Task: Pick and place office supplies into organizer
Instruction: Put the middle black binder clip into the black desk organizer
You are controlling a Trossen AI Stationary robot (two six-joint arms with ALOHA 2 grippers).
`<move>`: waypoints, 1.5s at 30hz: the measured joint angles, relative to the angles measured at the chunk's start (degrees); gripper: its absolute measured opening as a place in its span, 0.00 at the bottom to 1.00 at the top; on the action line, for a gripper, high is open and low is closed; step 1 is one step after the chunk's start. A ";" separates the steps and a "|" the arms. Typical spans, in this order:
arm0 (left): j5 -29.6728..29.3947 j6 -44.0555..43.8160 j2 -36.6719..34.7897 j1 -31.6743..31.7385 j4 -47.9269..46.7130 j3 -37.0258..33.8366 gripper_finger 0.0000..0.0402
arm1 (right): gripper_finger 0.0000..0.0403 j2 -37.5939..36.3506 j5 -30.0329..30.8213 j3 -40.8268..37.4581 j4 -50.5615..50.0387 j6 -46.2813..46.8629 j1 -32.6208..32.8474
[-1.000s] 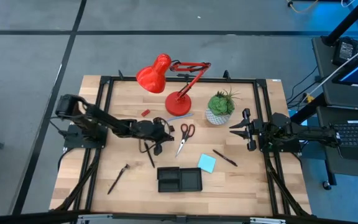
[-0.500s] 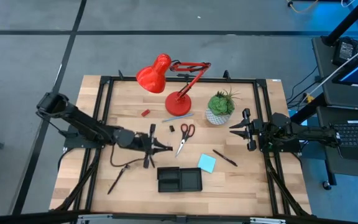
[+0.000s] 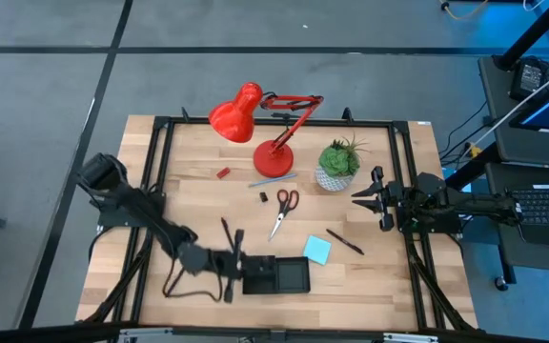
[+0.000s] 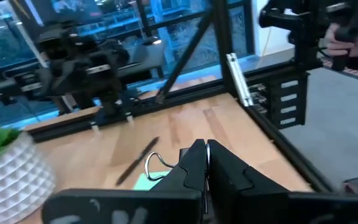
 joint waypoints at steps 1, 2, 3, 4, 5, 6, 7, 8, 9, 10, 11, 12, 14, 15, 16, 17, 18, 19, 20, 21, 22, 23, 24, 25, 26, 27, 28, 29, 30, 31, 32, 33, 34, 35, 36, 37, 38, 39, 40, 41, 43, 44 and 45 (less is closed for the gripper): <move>-0.67 -0.04 1.48 -0.85 -0.14 1.09 0.01 | 0.19 0.00 0.00 0.00 0.01 0.33 0.01; -1.60 -0.02 2.85 -1.67 -0.43 2.13 0.01 | 0.19 0.00 -0.02 0.00 0.01 0.42 0.02; -2.40 0.01 4.35 -2.45 -0.56 3.14 0.01 | 0.19 0.00 -0.02 0.02 0.00 0.41 -0.01; -3.22 0.01 5.67 -3.13 -0.97 4.09 0.01 | 0.19 0.02 -0.02 0.00 0.00 0.37 0.00; -4.12 0.02 6.75 -3.84 -1.60 4.95 0.01 | 0.19 0.12 -0.04 0.00 0.02 0.33 0.02; -4.97 -0.02 7.66 -4.43 -2.46 5.87 0.01 | 0.19 0.31 -0.02 0.00 0.02 0.35 0.01; -5.70 -0.35 8.62 -5.04 -3.01 6.79 0.01 | 0.19 0.47 0.00 0.00 -0.06 0.39 -0.01; -6.55 -0.90 9.30 -5.65 -3.75 7.46 0.01 | 0.19 0.72 -0.02 0.00 -0.01 0.38 0.01; -7.71 -1.92 10.02 -6.25 -4.39 8.02 0.01 | 0.19 1.04 -0.02 0.00 0.02 0.37 0.01; -8.84 -2.96 10.86 -6.75 -4.77 8.53 0.01 | 0.19 1.41 -0.01 0.00 -0.03 0.32 0.01; -10.15 -3.87 11.59 -7.20 -5.06 8.74 0.01 | 0.19 1.82 -0.01 0.00 -0.04 0.18 0.00; -11.35 -4.44 12.27 -7.55 -5.20 8.77 0.01 | 0.19 2.21 0.00 0.00 -0.02 0.12 0.02; -13.01 -5.48 13.47 -7.91 -5.55 8.80 0.01 | 0.19 3.01 0.00 0.00 -0.04 -0.04 -0.01; -13.78 -6.56 13.93 -7.93 -6.02 8.82 0.01 | 0.19 3.44 0.10 0.00 -0.01 -0.07 0.00; -14.43 -7.66 14.46 -7.87 -6.53 8.84 0.01 | 0.19 3.83 0.34 0.00 0.01 -0.07 0.02; -14.91 -8.83 14.89 -7.82 -7.52 8.84 0.01 | 0.19 4.20 0.68 0.00 -0.07 -0.02 0.00; -15.20 -10.09 15.37 -7.73 -8.41 8.84 0.01 | 0.19 4.60 1.03 0.00 -0.07 -0.03 -0.01; -15.30 -11.38 15.77 -7.68 -9.24 8.84 0.01 | 0.19 4.97 1.36 0.00 -0.11 -0.04 0.00; -15.31 -12.68 16.14 -7.54 -9.94 8.84 0.01 | 0.19 5.33 1.53 0.00 -0.20 -0.04 -0.01; -15.32 -14.07 16.41 -7.43 -10.63 8.84 0.01 | 0.19 5.76 1.54 0.00 -0.20 -0.04 0.00; -15.60 -15.13 16.69 -7.31 -11.04 8.87 0.01 | 0.19 6.13 1.55 0.00 -0.24 -0.04 -0.01; -15.44 -16.52 16.82 -7.20 -11.15 8.99 0.01 | 0.19 6.51 1.55 0.00 -0.24 -0.02 0.01; -15.34 -17.66 16.91 -7.17 -11.34 9.07 0.01 | 0.19 6.88 1.55 0.00 -0.22 -0.04 0.02; -14.53 -19.34 16.92 -7.12 -12.15 9.10 0.01 | 0.19 7.26 1.55 0.00 -0.23 -0.04 0.02; -14.15 -20.37 17.15 -7.08 -13.42 8.90 0.01 | 0.19 7.62 1.56 0.00 -0.25 -0.04 0.00; -13.55 -21.37 17.45 -6.97 -14.70 8.74 0.01 | 0.19 7.98 1.57 0.00 -0.22 -0.03 0.00; -13.38 -22.59 17.50 -6.97 -15.49 8.67 0.01 | 0.19 8.30 1.55 0.00 -0.22 -0.04 0.02; -13.21 -23.92 17.38 -6.97 -15.60 8.72 0.01 | 0.19 8.62 1.57 0.00 -0.24 -0.02 0.01; -12.71 -25.28 17.18 -6.97 -16.13 8.86 0.01 | 0.19 8.91 1.57 0.00 -0.22 -0.02 -0.01; -12.29 -26.74 17.13 -6.97 -17.17 8.92 0.01 | 0.19 9.21 1.57 0.00 -0.24 -0.04 0.01; -12.15 -28.36 17.15 -6.97 -18.83 8.90 0.01 | 0.19 9.46 1.57 0.00 -0.22 -0.06 0.00; -12.15 -29.97 17.24 -6.97 -20.55 8.83 0.01 | 0.19 9.65 1.57 0.00 -0.22 -0.09 0.01; -12.11 -31.35 17.28 -6.91 -21.94 8.82 0.01 | 0.19 9.86 1.57 0.00 -0.21 -0.11 0.00; -12.09 -32.47 17.27 -6.85 -22.85 8.82 0.01 | 0.19 10.02 1.60 0.00 -0.23 -0.11 -0.01; -12.09 -33.26 17.25 -6.79 -23.59 8.82 0.01 | 0.19 10.15 1.59 0.00 -0.22 -0.11 -0.01; -12.03 -34.02 17.24 -6.73 -24.45 8.82 0.01 | 0.19 10.21 1.57 0.00 -0.22 -0.13 0.02; -11.63 -34.61 17.24 -6.71 -25.25 8.82 0.01 | 0.19 10.27 1.60 0.00 -0.22 -0.13 -0.01; -11.06 -35.00 17.24 -6.55 -25.62 8.82 0.01 | 0.19 10.29 1.60 0.00 -0.22 -0.15 0.00; -10.70 -35.19 17.24 -6.40 -25.64 8.82 0.01 | 0.19 10.29 1.60 0.00 -0.22 -0.20 0.00; -10.26 -35.21 17.24 -6.30 -25.58 8.82 0.01 | 0.19 10.29 1.60 0.00 -0.20 -0.22 0.00; -8.53 -35.23 17.24 -6.24 -25.51 8.82 0.01 | 0.19 10.29 1.60 0.00 -0.21 -0.20 -0.01; -7.56 -35.21 17.24 -6.12 -25.51 8.82 0.01 | 0.19 10.29 1.60 0.00 -0.21 -0.17 0.00; -6.54 -35.21 17.24 -6.00 -25.52 8.82 0.01 | 0.19 10.29 1.60 0.00 -0.20 -0.17 0.00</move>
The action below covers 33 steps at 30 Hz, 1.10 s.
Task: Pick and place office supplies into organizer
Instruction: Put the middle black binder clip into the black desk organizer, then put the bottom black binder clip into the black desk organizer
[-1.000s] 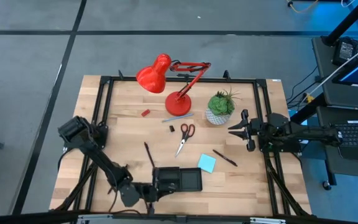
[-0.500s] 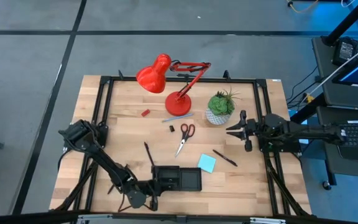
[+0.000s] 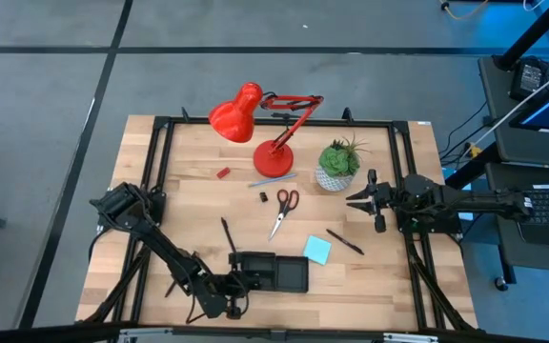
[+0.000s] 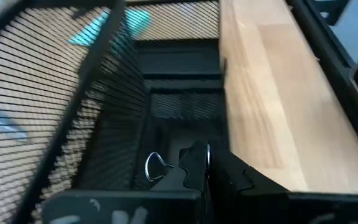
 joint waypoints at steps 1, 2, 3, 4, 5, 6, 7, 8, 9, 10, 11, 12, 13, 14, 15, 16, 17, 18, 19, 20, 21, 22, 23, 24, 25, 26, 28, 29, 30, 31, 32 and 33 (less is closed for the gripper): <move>0.59 -0.01 0.00 0.05 -0.01 0.00 0.01 | 0.19 0.00 0.00 0.00 -0.02 0.00 0.01; 0.92 0.00 -0.02 0.06 0.01 0.00 0.01 | 0.19 0.00 0.00 0.00 0.00 0.02 0.00; 1.04 0.00 -0.02 0.07 0.04 0.00 0.01 | 0.19 0.00 0.00 0.00 0.00 0.02 0.00; 1.07 -0.01 -0.02 0.08 0.04 0.00 0.01 | 0.19 0.00 0.00 0.00 0.00 0.04 0.00; 1.11 0.00 -0.02 0.08 0.04 0.00 0.01 | 0.19 0.00 0.00 0.00 0.00 0.04 0.00; 1.13 -0.02 -0.02 0.08 0.04 0.00 0.01 | 0.19 0.00 0.00 0.00 0.00 0.07 0.00; 1.13 -0.33 -0.02 0.08 0.02 0.00 0.01 | 0.19 0.00 0.00 0.00 0.00 0.07 0.02; 1.02 -0.84 -0.02 0.08 0.01 0.00 0.01 | 0.19 0.00 0.00 0.00 0.00 0.07 0.01; 0.85 -1.36 -0.02 0.08 0.01 0.00 0.02 | 0.19 0.00 0.00 0.00 0.00 0.08 0.00; 0.65 -1.86 -0.02 0.08 -0.02 0.00 0.03 | 0.19 0.00 0.00 0.00 0.00 0.07 0.00; 0.50 -2.32 -0.02 0.07 -0.03 0.00 0.04 | 0.19 0.00 0.00 0.00 0.00 0.09 0.00; 0.43 -2.43 -0.02 0.08 -0.03 0.00 0.05 | 0.19 0.00 0.00 0.00 0.00 0.09 0.00; 0.35 -2.47 -0.02 0.08 -0.03 0.00 0.06 | 0.19 0.00 0.00 0.00 0.00 0.09 0.00; 0.32 -2.47 -0.02 0.07 -0.03 0.00 0.07 | 0.19 0.00 0.00 0.00 0.00 0.09 0.00; 0.24 -2.47 -0.02 0.08 -0.03 0.00 0.08 | 0.19 0.00 0.00 0.00 0.00 0.09 0.00; 0.07 -2.45 -0.02 0.08 -0.01 0.00 0.09 | 0.19 0.00 0.00 0.00 0.00 0.10 0.00; -0.13 -2.34 -0.02 0.08 0.01 0.00 0.11 | 0.19 0.00 0.00 0.00 0.00 0.11 0.01; -0.38 -2.32 -0.03 0.06 0.03 0.00 0.11 | 0.19 0.00 0.00 0.00 0.00 0.11 0.00; -0.61 -2.32 -0.09 0.06 0.05 0.00 0.12 | 0.19 0.00 0.00 0.00 0.00 0.11 0.00; -0.52 -2.11 -0.22 0.06 0.04 0.00 0.13 | 0.19 0.00 0.00 0.00 0.00 0.11 0.00; -0.26 -1.14 -0.33 0.06 0.19 0.00 0.13 | 0.19 0.00 0.00 0.00 0.00 0.11 0.00; -0.12 0.17 -0.33 0.06 0.81 0.00 0.13 | 0.19 0.00 0.00 0.00 0.00 0.11 0.00; -0.16 1.49 -0.33 0.02 1.50 0.00 0.13 | 0.19 0.00 0.00 0.00 0.00 0.11 0.00; -0.18 3.01 -0.33 -0.04 2.16 0.00 0.13 | 0.19 0.00 0.00 0.00 0.00 0.11 0.01; -0.16 4.31 -0.33 -0.05 2.84 0.00 0.13 | 0.19 0.00 0.00 0.00 0.00 0.11 0.01; -0.14 5.00 -0.35 -0.05 3.26 0.00 0.13 | 0.19 0.00 0.00 0.00 0.00 0.11 0.00; -0.20 5.17 -0.35 -0.06 3.30 0.00 0.13 | 0.19 0.00 0.00 0.00 0.00 0.11 0.00; -0.36 5.16 -0.35 -0.07 3.29 0.00 0.13 | 0.19 0.00 0.00 0.00 0.00 0.11 0.01; -0.69 5.16 -0.35 -0.07 3.32 0.00 0.13 | 0.19 0.00 0.00 0.00 0.00 0.11 0.00; -1.21 5.17 -0.35 -0.07 3.32 0.00 0.14 | 0.19 0.00 0.00 0.00 0.02 0.11 0.00; -1.80 5.18 -0.35 -0.07 3.34 0.00 0.14 | 0.19 0.00 0.00 0.00 0.03 0.11 0.00; -2.29 5.20 -0.37 -0.09 3.50 0.00 0.15 | 0.19 0.00 0.00 0.00 0.01 0.11 0.00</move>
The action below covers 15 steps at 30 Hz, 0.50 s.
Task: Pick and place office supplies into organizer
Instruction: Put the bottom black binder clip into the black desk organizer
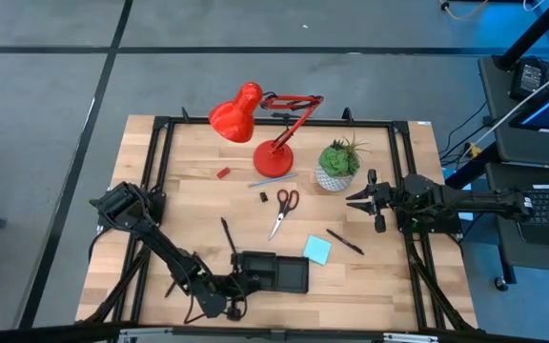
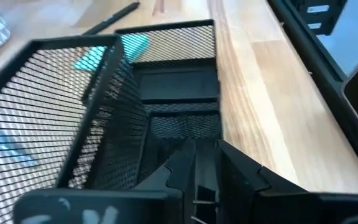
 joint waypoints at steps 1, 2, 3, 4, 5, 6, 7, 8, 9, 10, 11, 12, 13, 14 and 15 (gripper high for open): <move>-0.29 0.58 -0.29 -0.13 0.20 0.00 0.15 | 0.19 0.00 0.00 0.00 0.01 -0.01 0.00; -0.52 1.49 -0.90 -0.29 0.41 -0.02 0.15 | 0.19 0.00 0.00 0.00 -0.01 -0.05 0.00; -0.58 2.44 -1.68 -0.40 1.02 -0.02 0.16 | 0.19 0.00 0.00 0.00 0.00 -0.08 0.00; -0.74 3.26 -2.75 -0.63 1.17 0.00 0.16 | 0.19 0.00 0.00 0.00 0.01 -0.09 0.00; -1.00 3.74 -3.87 -0.81 1.10 0.00 0.16 | 0.19 0.00 0.00 0.00 0.01 -0.13 0.00; -1.04 3.91 -5.09 -1.01 1.09 0.00 0.16 | 0.19 0.00 0.00 0.00 0.01 -0.26 0.00; -1.04 3.91 -6.36 -1.16 0.95 0.00 0.16 | 0.19 0.00 -0.02 0.00 0.01 -0.62 0.00; -1.00 3.81 -7.55 -1.35 0.74 0.00 0.15 | 0.19 0.00 -0.01 0.00 0.01 -0.99 0.02; -1.00 3.44 -9.05 -1.53 0.26 0.00 0.15 | 0.19 0.00 -0.02 0.00 0.01 -1.26 0.00; -1.00 3.18 -10.46 -1.85 -0.97 0.00 0.15 | 0.19 0.00 -0.02 0.00 -0.01 -1.38 0.00; -1.03 2.90 -11.81 -2.12 -2.76 0.00 0.15 | 0.19 0.00 -0.02 0.00 0.01 -1.46 0.00; -1.06 2.57 -13.03 -2.39 -4.64 0.00 0.15 | 0.19 0.00 -0.02 0.00 0.01 -1.46 0.00; -1.11 1.77 -14.09 -2.73 -6.97 0.00 0.15 | 0.19 0.00 -0.02 0.00 -0.01 -1.46 0.00; -1.32 0.55 -15.12 -3.12 -9.88 0.00 0.15 | 0.19 0.00 -0.02 0.00 0.01 -1.49 0.00; -1.96 -1.25 -16.09 -3.40 -12.94 0.00 0.15 | 0.19 0.00 -0.02 0.00 0.01 -1.46 0.00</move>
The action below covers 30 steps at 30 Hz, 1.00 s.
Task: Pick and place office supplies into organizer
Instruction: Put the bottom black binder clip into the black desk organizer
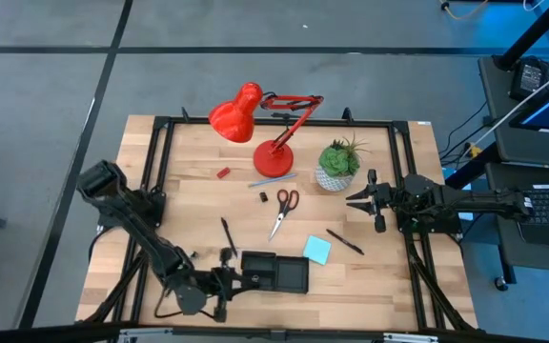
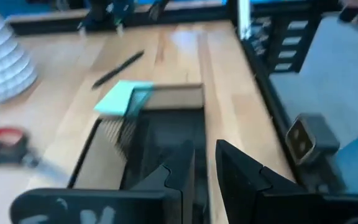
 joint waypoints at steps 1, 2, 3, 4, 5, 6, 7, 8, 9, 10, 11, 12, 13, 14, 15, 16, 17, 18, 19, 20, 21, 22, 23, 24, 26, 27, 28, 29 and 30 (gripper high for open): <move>-0.49 -2.41 -0.88 -0.19 -3.08 0.00 0.15 | 0.19 0.00 0.00 0.00 0.00 0.03 0.01; -0.70 -5.38 -1.83 -0.34 -6.86 0.00 0.15 | 0.19 0.00 -0.02 0.00 0.00 0.04 0.01; -0.75 -8.82 -2.77 -0.36 -10.87 0.00 0.15 | 0.19 0.00 -0.02 0.00 0.01 0.04 0.02; -0.66 -12.79 -3.57 -0.36 -14.73 0.00 0.15 | 0.19 0.00 -0.01 0.00 0.01 0.05 0.00; -0.39 -17.43 -4.25 -0.26 -18.52 0.00 0.15 | 0.19 0.00 -0.02 0.00 0.00 0.07 0.01; 0.16 -21.57 -4.85 -0.23 -22.38 0.00 0.15 | 0.19 0.00 -0.02 0.00 0.00 0.03 0.01; 1.04 -24.94 -5.25 -0.23 -26.03 0.00 0.15 | 0.19 0.00 -0.02 0.00 0.02 0.02 0.01; 2.41 -27.43 -5.44 -0.25 -29.06 0.00 0.15 | 0.19 0.00 -0.02 0.00 0.00 0.02 0.00; 3.89 -29.32 -5.44 -0.25 -32.05 0.00 0.15 | 0.19 0.00 -0.02 0.00 0.00 0.00 0.01; 5.61 -30.95 -5.44 -0.25 -35.05 0.00 0.15 | 0.19 0.00 -0.02 0.00 0.02 0.00 0.02; 7.72 -33.04 -5.44 -0.25 -37.81 0.00 0.15 | 0.19 0.00 -0.02 0.00 0.00 0.00 0.00; 10.22 -36.30 -5.44 -0.24 -39.97 0.00 0.15 | 0.19 0.00 -0.02 0.00 0.00 -0.01 0.01; 13.10 -40.51 -5.44 -0.04 -42.24 0.00 0.15 | 0.19 0.00 -0.02 0.00 0.00 0.00 0.00; 16.05 -45.33 -5.44 0.13 -44.60 0.00 0.15 | 0.19 0.00 -0.02 0.00 0.00 -0.01 0.01; 19.18 -50.16 -5.44 0.22 -46.62 0.00 0.15 | 0.19 0.00 -0.02 0.00 0.00 -0.02 0.02; 22.17 -54.88 -5.44 0.23 -48.35 0.00 0.15 | 0.19 0.00 -0.02 0.00 0.00 -0.02 0.00; 25.16 -58.61 -5.44 0.26 -50.01 0.00 0.15 | 0.19 0.00 -0.02 0.00 0.00 -0.05 0.01; 27.96 -61.62 -5.42 0.27 -51.63 0.00 0.15 | 0.19 0.00 -0.02 0.00 0.00 -0.22 0.00; 30.78 -64.13 -5.42 0.25 -52.92 0.00 0.15 | 0.19 0.00 -0.02 0.00 0.00 -0.57 0.00; 33.25 -66.18 -5.42 0.25 -54.10 0.00 0.15 | 0.19 0.00 -0.03 0.00 0.00 -1.11 0.00; 35.45 -67.92 -5.42 0.24 -55.14 0.00 0.15 | 0.19 0.00 -0.04 0.00 0.00 -1.33 0.01; 37.49 -69.28 -5.42 0.23 -55.87 0.00 0.15 | 0.19 0.00 -0.04 0.00 0.00 -1.40 0.01; 39.35 -70.31 -5.42 0.23 -56.35 0.00 0.15 | 0.19 0.00 -0.04 0.00 0.00 -1.44 0.00; 40.91 -71.05 -5.42 0.24 -56.62 0.00 0.15 | 0.19 0.00 -0.04 0.00 0.00 -1.41 0.01; 42.17 -72.30 -5.42 0.23 -57.28 0.00 0.15 | 0.19 0.00 -0.04 0.00 0.00 -1.40 0.00; 41.97 -72.67 -5.42 0.23 -57.69 0.00 0.15 | 0.19 0.00 -0.04 0.00 0.00 -1.49 0.00; 41.33 -73.25 -5.42 0.23 -58.03 0.00 0.15 | 0.19 0.00 -0.04 0.00 0.00 -1.53 0.02; 40.63 -74.09 -5.42 0.34 -58.40 0.00 0.15 | 0.19 0.00 -0.04 0.00 0.00 -1.53 0.02; 40.36 -75.07 -5.42 0.59 -58.85 0.00 0.15 | 0.19 0.00 -0.04 0.00 0.00 -1.56 0.01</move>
